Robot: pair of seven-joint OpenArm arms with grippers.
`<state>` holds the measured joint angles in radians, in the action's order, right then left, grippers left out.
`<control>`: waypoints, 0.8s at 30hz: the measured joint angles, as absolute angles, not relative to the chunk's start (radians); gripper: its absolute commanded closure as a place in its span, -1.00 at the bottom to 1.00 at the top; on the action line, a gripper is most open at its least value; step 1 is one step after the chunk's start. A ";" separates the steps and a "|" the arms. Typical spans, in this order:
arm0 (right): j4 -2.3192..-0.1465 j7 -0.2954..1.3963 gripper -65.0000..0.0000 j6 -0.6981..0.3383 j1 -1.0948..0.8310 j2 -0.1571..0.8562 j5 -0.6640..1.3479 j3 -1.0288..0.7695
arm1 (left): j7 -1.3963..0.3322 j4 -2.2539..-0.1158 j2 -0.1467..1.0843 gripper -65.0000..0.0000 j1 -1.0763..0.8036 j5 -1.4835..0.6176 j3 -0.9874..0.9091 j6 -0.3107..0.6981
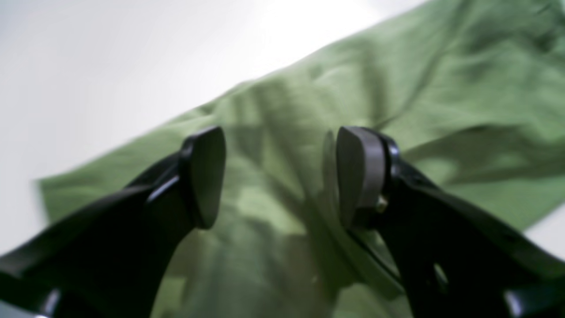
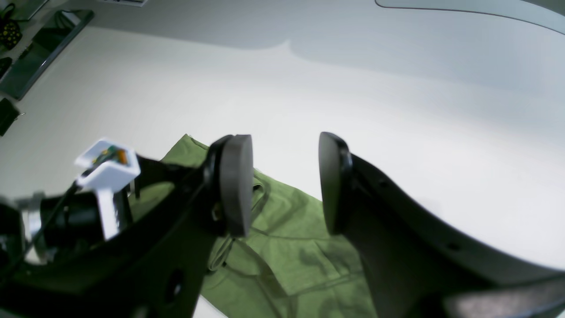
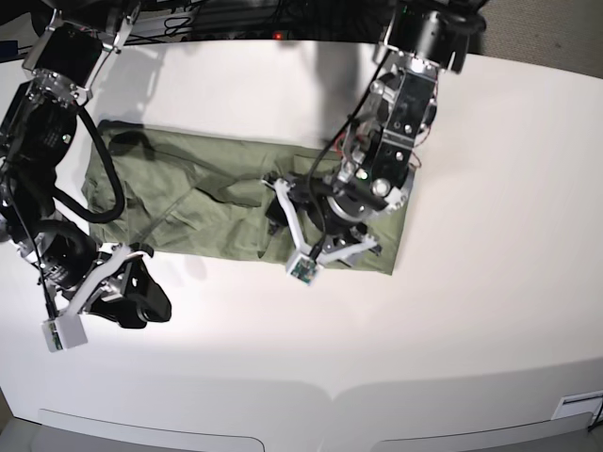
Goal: Fold the T-shirt properly
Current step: 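Fold the strip's end over onto the middle with the left gripper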
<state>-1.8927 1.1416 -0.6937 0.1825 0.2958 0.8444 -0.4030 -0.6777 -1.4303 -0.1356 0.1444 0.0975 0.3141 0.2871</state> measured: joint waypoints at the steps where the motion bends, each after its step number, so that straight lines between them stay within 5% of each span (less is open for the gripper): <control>1: -1.893 1.142 0.23 -0.694 0.183 0.296 0.844 -0.403 | -0.696 -1.430 -0.136 -0.19 0.162 0.097 0.314 0.286; 24: -1.893 1.142 0.23 -0.694 0.183 0.296 0.847 -0.403 | -0.635 -1.430 -0.125 -0.19 0.067 0.017 0.314 0.215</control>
<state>-1.8927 1.1416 -0.6937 0.1825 0.2958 0.8474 -0.4030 -0.6346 -1.4303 -0.1246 0.0673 0.0174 0.3141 0.2153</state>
